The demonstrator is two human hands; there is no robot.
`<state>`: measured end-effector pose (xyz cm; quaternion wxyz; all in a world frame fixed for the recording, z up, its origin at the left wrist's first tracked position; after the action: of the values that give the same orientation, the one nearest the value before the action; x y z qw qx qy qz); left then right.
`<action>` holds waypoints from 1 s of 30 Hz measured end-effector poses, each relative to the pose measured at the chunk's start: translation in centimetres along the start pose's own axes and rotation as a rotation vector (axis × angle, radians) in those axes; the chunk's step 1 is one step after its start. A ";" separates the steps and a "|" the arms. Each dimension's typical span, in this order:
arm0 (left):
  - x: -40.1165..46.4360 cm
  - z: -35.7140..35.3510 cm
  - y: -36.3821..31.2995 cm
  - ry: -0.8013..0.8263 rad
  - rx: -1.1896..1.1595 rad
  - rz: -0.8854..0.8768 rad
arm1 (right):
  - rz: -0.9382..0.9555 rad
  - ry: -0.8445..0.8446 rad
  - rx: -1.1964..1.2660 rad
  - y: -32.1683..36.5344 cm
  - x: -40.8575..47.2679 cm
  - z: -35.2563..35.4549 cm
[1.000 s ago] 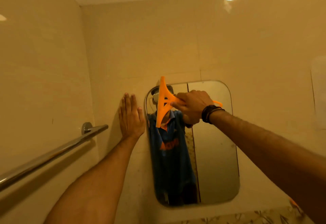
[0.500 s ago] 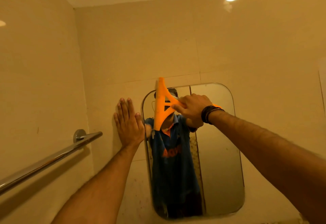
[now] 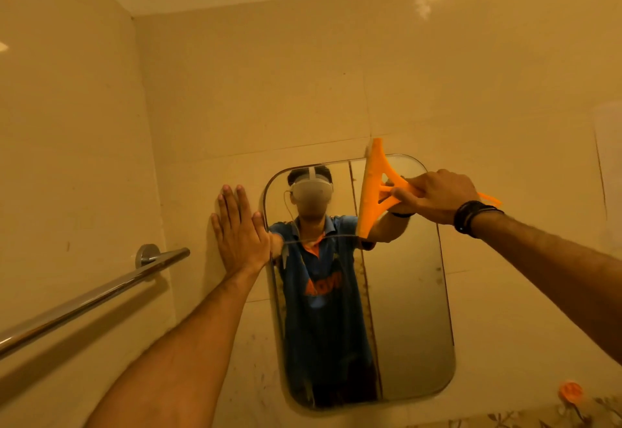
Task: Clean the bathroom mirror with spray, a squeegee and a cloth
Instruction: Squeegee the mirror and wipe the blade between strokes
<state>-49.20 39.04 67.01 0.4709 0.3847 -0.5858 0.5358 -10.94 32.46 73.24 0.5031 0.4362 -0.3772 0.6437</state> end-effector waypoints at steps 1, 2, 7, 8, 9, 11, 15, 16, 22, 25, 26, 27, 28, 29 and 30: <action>0.1 0.1 0.0 0.009 0.000 -0.002 | 0.001 -0.036 0.030 0.9 0.1 0.2; 0.1 0.3 -0.1 0.017 0.002 -0.001 | 0.013 -0.070 0.068 2.1 0.3 0.4; 0.1 1.1 -0.4 0.071 0.027 0.001 | 0.225 -0.106 0.123 10.6 2.5 -0.5; 0.1 1.2 -0.4 0.086 0.030 0.005 | 0.274 -0.109 0.109 12.2 3.0 -0.9; 0.2 1.4 -0.5 0.097 0.030 0.008 | 0.315 -0.115 0.096 13.7 3.6 -1.2; 0.2 1.6 -0.6 0.107 0.027 0.004 | 0.356 -0.102 0.075 15.9 4.5 -2.1; 0.2 1.6 -0.8 0.123 0.028 0.002 | 0.323 -0.014 0.038 16.5 4.8 -4.7; 0.2 1.6 -0.7 0.120 0.027 -0.003 | 0.289 -0.002 0.052 16.0 4.5 -5.2; -0.1 1.1 -0.3 0.061 0.016 -0.026 | 0.148 0.070 0.055 11.7 2.6 -5.8; -0.2 0.3 -0.1 0.009 0.018 -0.025 | 0.134 0.053 0.039 9.0 2.0 -5.1; -0.3 0.1 0.0 -0.011 0.024 -0.024 | 0.134 0.043 0.028 8.1 1.8 -4.8; -0.3 -0.2 0.1 -0.031 0.026 -0.025 | 0.130 0.036 0.016 7.1 1.7 -4.5; -0.3 -0.5 0.1 -0.048 0.024 -0.026 | 0.124 0.035 0.000 6.0 1.4 -4.3; -0.4 -0.7 0.2 -0.065 0.022 -0.025 | 0.116 0.037 -0.015 5.0 1.1 -4.1; -0.3 -0.9 0.3 -0.079 0.018 -0.023 | 0.106 0.039 -0.029 3.9 0.8 -4.0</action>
<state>-49.31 40.00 66.60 0.4501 0.4165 -0.5945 0.5202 -15.59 35.59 72.49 0.4816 0.3958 -0.3991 0.6724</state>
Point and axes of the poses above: each hand's wrist, its own x-axis towards the middle knuckle, its own z-axis out of the back of the hand, y = z × x, the point moved 3 cm from there along x, towards the middle knuckle, and after that the axes turned 15 degrees about -y, right-handed, at the moved point
